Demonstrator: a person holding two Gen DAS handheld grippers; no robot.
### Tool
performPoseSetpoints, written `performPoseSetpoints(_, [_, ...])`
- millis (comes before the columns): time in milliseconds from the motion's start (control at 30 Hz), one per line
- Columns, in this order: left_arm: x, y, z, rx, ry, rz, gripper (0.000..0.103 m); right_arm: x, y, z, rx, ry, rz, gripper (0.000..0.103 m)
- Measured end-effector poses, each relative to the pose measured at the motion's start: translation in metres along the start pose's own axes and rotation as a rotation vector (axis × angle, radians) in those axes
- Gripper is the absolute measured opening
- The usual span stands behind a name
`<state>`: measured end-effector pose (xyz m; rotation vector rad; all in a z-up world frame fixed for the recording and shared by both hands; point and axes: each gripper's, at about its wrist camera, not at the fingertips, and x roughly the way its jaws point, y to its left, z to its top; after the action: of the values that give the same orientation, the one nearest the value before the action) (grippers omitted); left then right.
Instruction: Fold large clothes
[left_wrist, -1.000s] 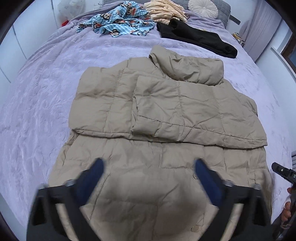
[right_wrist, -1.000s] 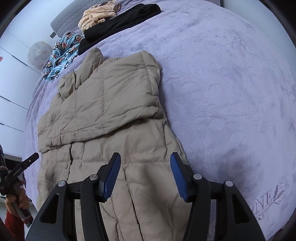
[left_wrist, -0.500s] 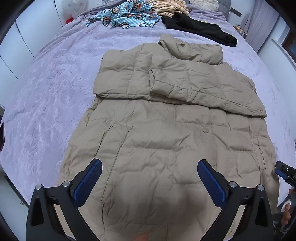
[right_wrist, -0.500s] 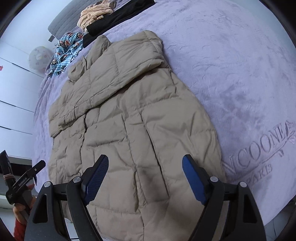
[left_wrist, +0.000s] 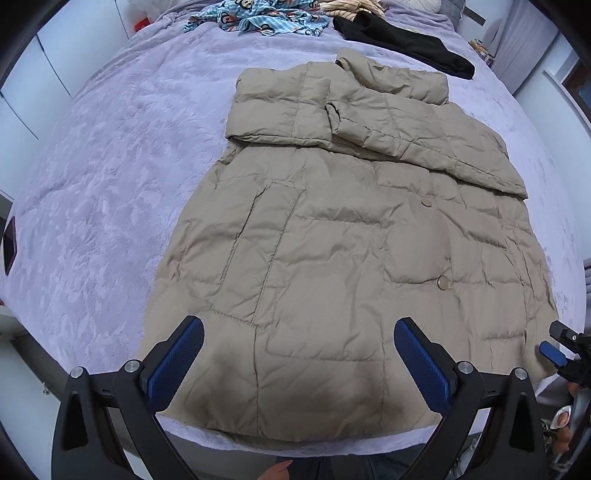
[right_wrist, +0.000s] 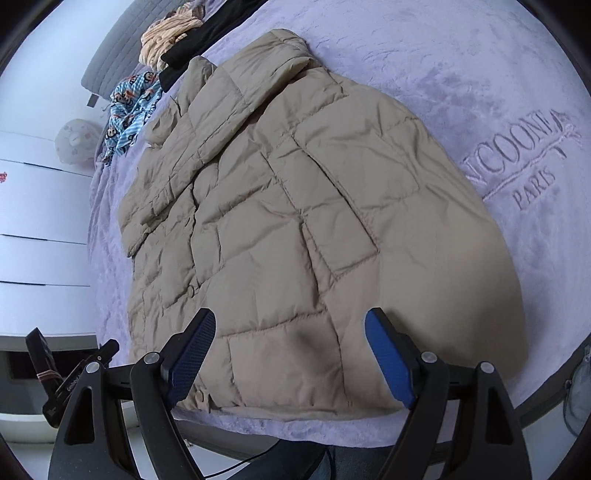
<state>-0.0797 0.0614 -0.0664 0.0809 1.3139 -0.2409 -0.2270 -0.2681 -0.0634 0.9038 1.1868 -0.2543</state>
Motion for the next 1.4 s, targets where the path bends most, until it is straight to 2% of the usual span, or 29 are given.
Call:
performPoseSetpoints(100, [-0.003, 0.011, -0.009, 0.002, -0.011, 0.002, 0.103, -0.005, -0.001, -0.015, 0.037, -0.036, 0.010, 0.086])
performPoseSetpoints(233, [-0.003, 0.026, -0.024, 0.017, -0.011, 0.056, 0.103, -0.014, -0.004, -0.031, 0.075, -0.068, 0.006, 0.086])
performPoseSetpoints(333, [-0.003, 0.039, -0.035, 0.009, 0.008, 0.051, 0.103, -0.019, -0.008, -0.042, 0.116, -0.075, 0.010, 0.086])
performPoseSetpoints(567, [0.003, 0.078, -0.057, -0.140, 0.070, 0.030, 0.103, -0.020, -0.042, -0.047, 0.322, -0.059, 0.048, 0.086])
performPoseSetpoints(733, [0.009, 0.086, -0.066, -0.182, 0.090, 0.062, 0.103, -0.028, -0.055, -0.043, 0.349, -0.054, 0.049, 0.086])
performPoseSetpoints(900, [0.013, 0.097, -0.075, -0.279, 0.111, -0.105, 0.103, -0.024, -0.071, -0.043, 0.391, -0.048, 0.074, 0.086])
performPoseSetpoints(1033, [0.013, 0.107, -0.086, -0.360, 0.104, -0.174, 0.103, -0.019, -0.090, -0.048, 0.470, -0.022, 0.125, 0.086])
performPoseSetpoints(1167, [0.017, 0.115, -0.099, -0.414, 0.111, -0.246, 0.103, -0.015, -0.100, -0.051, 0.497, 0.008, 0.104, 0.086])
performPoseSetpoints(1267, [0.033, 0.115, -0.108, -0.430, 0.156, -0.291, 0.103, -0.010, -0.104, -0.049, 0.482, 0.045, 0.086, 0.086])
performPoseSetpoints(1400, [0.053, 0.106, -0.102, -0.459, 0.164, -0.364, 0.103, -0.001, -0.111, -0.047, 0.496, 0.050, 0.100, 0.086])
